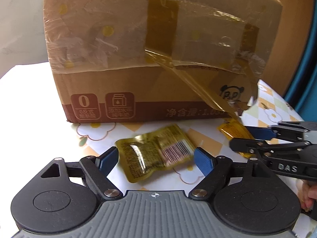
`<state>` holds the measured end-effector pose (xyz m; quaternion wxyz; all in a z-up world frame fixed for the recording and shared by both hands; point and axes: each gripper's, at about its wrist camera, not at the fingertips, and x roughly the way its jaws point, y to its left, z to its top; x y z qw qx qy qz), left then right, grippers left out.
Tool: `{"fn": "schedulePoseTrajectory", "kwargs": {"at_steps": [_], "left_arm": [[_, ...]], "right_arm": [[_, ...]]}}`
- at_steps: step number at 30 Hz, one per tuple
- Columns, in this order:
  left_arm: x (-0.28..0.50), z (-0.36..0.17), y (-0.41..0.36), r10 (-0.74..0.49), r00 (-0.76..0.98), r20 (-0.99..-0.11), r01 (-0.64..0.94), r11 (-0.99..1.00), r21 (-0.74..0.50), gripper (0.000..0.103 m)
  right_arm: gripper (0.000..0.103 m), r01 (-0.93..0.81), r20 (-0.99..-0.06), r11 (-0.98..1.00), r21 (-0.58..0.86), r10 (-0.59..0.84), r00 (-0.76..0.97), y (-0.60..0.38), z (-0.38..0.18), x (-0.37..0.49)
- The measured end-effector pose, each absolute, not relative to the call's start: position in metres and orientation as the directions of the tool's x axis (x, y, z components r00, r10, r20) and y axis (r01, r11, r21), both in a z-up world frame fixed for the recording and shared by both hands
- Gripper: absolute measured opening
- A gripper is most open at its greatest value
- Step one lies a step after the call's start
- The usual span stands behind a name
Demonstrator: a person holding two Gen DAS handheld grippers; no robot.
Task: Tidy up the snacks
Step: 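Close the left tool on the gold sachet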
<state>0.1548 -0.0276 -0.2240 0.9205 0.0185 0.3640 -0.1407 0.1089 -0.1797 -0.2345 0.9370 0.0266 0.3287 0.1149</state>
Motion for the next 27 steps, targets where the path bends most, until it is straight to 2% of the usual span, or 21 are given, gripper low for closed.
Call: {"fn": "schedulePoseTrajectory", "kwargs": {"at_steps": [10,27], "left_arm": [[0.174,-0.222,-0.013,-0.242,0.704,-0.668,0.215,0.969,-0.125,0.085],[0.137,-0.223,-0.021,-0.416,0.591,-0.691,0.367,0.902,-0.229,0.085]], "right_arm": [[0.033,-0.198,-0.609,0.972,0.129,0.235,0.757,-0.18,-0.235,0.109],[0.033,-0.199,-0.609,0.972,0.125,0.233,0.758,-0.18,-0.235,0.109]]}}
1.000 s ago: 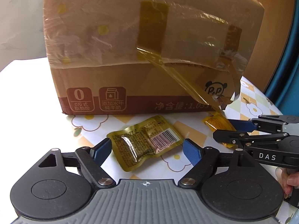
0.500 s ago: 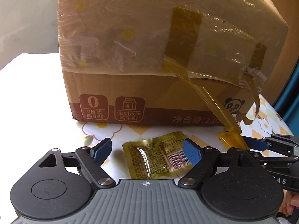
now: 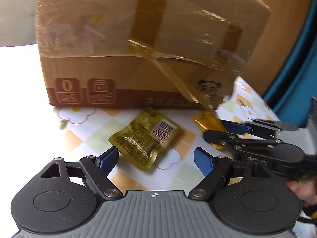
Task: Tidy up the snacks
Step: 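Close the left tool on the gold sachet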
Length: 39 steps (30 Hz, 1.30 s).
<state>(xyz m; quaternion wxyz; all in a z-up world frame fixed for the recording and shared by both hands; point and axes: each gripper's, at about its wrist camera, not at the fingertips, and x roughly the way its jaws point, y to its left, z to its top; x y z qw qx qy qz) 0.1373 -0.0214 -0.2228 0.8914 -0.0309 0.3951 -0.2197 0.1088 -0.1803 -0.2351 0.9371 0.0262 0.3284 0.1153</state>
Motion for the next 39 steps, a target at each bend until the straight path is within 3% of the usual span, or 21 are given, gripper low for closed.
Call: {"fn": "schedulePoseTrajectory", "kwargs": {"at_steps": [10,19,25,30,36,39], "left_arm": [[0.16,-0.22,-0.014,-0.353,0.653,-0.67,0.419,0.906,-0.069,0.085],[0.179,-0.231,-0.02,-0.452,0.565,-0.691,0.477,0.862,-0.173,0.085],[0.162,-0.233,-0.03,-0.448,0.539,-0.713,0.488,0.856,-0.169,0.084],[0.159,-0.238,-0.043,-0.364,0.584,-0.726,0.469,0.881,-0.065,0.083],[0.165,-0.241,-0.058,-0.293,0.628,-0.721,0.4,0.916,-0.025,0.081],[0.158,-0.245,-0.066,-0.271,0.658,-0.702,0.399,0.917,0.021,0.068]], "right_arm": [[0.033,-0.199,-0.609,0.972,0.124,0.233,0.758,-0.18,-0.235,0.109],[0.033,-0.2,-0.609,0.972,0.123,0.233,0.758,-0.18,-0.235,0.108],[0.033,-0.2,-0.609,0.972,0.123,0.233,0.758,-0.18,-0.235,0.108],[0.033,-0.2,-0.61,0.973,0.119,0.231,0.758,-0.18,-0.235,0.108],[0.033,-0.2,-0.61,0.973,0.116,0.229,0.759,-0.18,-0.235,0.108],[0.033,-0.2,-0.609,0.972,0.12,0.232,0.759,-0.18,-0.235,0.108]]}}
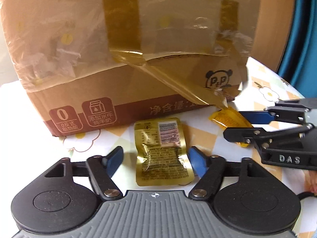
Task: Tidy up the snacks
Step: 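Close the left tool on the gold sachet, then lift both held snacks and carry them over the open box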
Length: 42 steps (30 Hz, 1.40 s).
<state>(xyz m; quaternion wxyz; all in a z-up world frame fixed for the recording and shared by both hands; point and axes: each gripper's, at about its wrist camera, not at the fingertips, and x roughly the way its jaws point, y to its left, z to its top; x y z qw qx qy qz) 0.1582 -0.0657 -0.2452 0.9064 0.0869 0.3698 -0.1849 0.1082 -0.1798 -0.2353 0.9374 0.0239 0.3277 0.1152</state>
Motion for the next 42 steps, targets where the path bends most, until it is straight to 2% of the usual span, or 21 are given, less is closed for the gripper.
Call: {"fn": "schedulePoseTrajectory", "kwargs": {"at_steps": [1,7,22,35,42], "left_arm": [[0.155,-0.245,-0.065,-0.266,0.668,-0.695,0.39,0.92,0.024,0.058],[0.145,-0.242,-0.056,-0.246,0.7,-0.67,0.332,0.943,0.001,0.05],[0.119,-0.214,-0.02,-0.216,0.782,-0.584,0.208,0.975,-0.082,0.051],[0.107,-0.202,-0.007,-0.23,0.8,-0.554,0.205,0.973,-0.108,0.051],[0.095,-0.189,0.001,-0.233,0.818,-0.526,0.199,0.972,-0.122,0.051]], "right_arm": [[0.033,-0.2,-0.609,0.972,0.122,0.232,0.759,-0.18,-0.235,0.108],[0.033,-0.2,-0.608,0.972,0.121,0.232,0.759,-0.18,-0.235,0.108],[0.033,-0.2,-0.608,0.972,0.12,0.232,0.76,-0.18,-0.236,0.108],[0.032,-0.234,-0.627,0.966,0.113,0.252,0.737,-0.174,-0.229,0.109],[0.032,-0.308,-0.592,0.949,0.071,0.288,0.753,-0.158,-0.206,0.095]]}}
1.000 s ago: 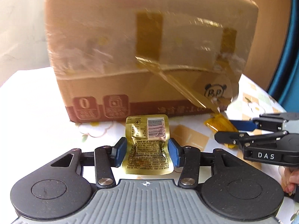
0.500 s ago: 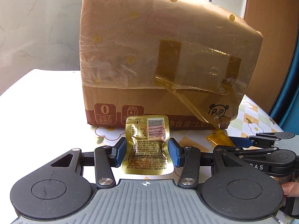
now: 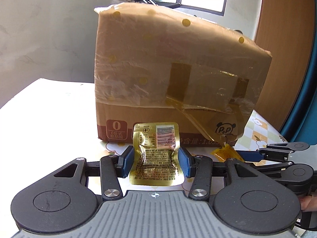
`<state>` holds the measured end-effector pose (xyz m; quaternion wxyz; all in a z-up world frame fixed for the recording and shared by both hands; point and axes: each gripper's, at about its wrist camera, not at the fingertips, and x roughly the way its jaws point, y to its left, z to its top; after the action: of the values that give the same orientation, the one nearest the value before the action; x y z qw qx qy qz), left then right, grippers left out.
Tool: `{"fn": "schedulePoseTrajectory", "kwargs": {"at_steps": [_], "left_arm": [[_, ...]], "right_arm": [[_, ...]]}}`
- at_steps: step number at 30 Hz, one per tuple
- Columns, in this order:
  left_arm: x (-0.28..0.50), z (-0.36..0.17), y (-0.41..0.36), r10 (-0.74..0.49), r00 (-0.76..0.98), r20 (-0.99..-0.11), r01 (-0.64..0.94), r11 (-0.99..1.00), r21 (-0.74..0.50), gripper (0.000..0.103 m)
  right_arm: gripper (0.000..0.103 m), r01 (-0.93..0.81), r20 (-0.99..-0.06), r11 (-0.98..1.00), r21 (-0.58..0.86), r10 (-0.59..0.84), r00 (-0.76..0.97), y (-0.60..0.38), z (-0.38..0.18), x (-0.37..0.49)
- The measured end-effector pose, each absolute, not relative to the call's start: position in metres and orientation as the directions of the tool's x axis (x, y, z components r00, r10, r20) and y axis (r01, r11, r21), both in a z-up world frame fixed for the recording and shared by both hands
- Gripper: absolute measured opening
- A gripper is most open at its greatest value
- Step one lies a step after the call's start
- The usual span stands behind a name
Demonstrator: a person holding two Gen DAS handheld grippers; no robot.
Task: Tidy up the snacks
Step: 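Lift both held snacks and carry them over the open box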
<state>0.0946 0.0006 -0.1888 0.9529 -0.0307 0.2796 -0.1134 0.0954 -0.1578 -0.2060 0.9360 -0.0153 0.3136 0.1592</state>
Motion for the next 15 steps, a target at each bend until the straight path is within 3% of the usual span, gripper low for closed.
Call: {"fn": "schedulePoseTrajectory", "kwargs": {"at_steps": [15], "left_arm": [[0.07,-0.163,0.014,-0.226,0.854,-0.468,0.185,0.974,-0.133,0.051]], "right_arm": [[0.032,-0.371,-0.524,0.927,0.056,0.344,0.779,-0.134,-0.167,0.068]]}}
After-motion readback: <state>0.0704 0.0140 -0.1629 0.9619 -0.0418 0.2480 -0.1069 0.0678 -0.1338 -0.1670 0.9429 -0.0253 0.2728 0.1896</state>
